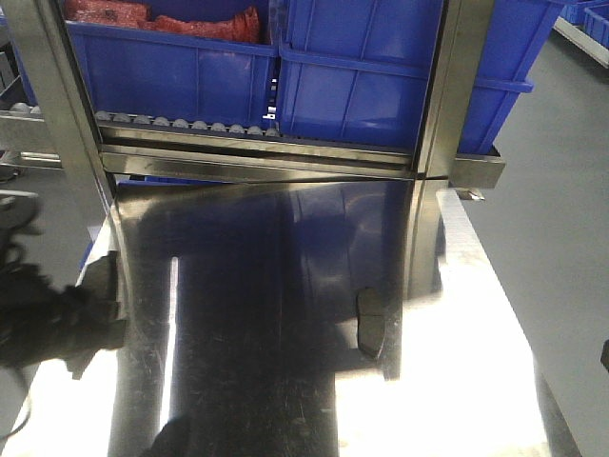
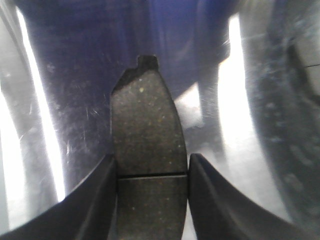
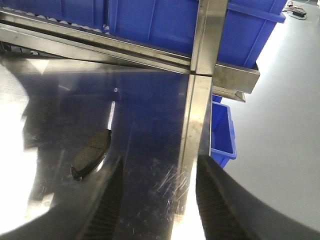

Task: Move and align brake pads A on conveyor
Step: 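Close the left gripper on the brake pad and lift it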

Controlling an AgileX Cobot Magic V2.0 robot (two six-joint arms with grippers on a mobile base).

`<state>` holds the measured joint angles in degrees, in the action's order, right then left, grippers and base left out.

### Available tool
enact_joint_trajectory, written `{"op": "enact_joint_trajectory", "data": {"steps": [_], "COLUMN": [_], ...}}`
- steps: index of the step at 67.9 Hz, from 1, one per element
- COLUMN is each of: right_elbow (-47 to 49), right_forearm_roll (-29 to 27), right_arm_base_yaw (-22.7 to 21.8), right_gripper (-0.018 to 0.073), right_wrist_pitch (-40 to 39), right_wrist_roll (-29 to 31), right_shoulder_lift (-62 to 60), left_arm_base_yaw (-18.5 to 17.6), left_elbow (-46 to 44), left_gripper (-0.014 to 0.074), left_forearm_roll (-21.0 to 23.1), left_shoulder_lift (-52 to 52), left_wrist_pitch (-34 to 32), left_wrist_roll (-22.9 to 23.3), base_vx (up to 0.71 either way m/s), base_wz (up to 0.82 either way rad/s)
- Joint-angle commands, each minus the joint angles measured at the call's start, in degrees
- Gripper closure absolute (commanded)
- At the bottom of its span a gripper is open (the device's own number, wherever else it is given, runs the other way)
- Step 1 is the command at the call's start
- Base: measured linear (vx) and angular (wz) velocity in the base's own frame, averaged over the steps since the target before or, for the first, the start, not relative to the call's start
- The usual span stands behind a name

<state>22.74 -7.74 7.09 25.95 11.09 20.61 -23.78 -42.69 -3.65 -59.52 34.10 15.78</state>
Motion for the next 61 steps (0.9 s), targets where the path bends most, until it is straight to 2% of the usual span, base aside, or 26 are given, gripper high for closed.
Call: {"op": "enact_joint_trajectory", "data": {"steps": [1, 31, 44, 61], "right_elbow": [1.5, 1.5, 1.5, 1.5], "right_forearm_roll": [0.1, 0.1, 0.1, 0.1], "right_arm_base_yaw": [-0.2, -0.2, -0.2, -0.2], "right_gripper": [0.0233, 0.0233, 0.0233, 0.0233], "right_wrist_pitch": [-4.2, -4.2, -4.2, -4.2], "right_wrist_roll": [0.2, 0.2, 0.2, 0.2], "right_shoulder_lift": [0.5, 0.5, 0.5, 0.5], "left_arm_base_yaw": [-0.2, -0.2, -0.1, -0.1], "left_elbow": [2.1, 14.2, 15.2, 15.2], "left_gripper": [0.0603, 0.0602, 0.0602, 0.0602], "left_forearm_roll": [0.3, 0.3, 0.3, 0.3], "left_shoulder_lift": [8.7, 36.8, 41.2, 41.1], "left_wrist_pitch": [-4.2, -4.5, -4.6, -4.6], "left_wrist_roll": [0.2, 0.0, 0.0, 0.0], "base_vx": [0.00, 0.00, 0.00, 0.00], "base_wz": [0.00, 0.00, 0.00, 0.00]}}
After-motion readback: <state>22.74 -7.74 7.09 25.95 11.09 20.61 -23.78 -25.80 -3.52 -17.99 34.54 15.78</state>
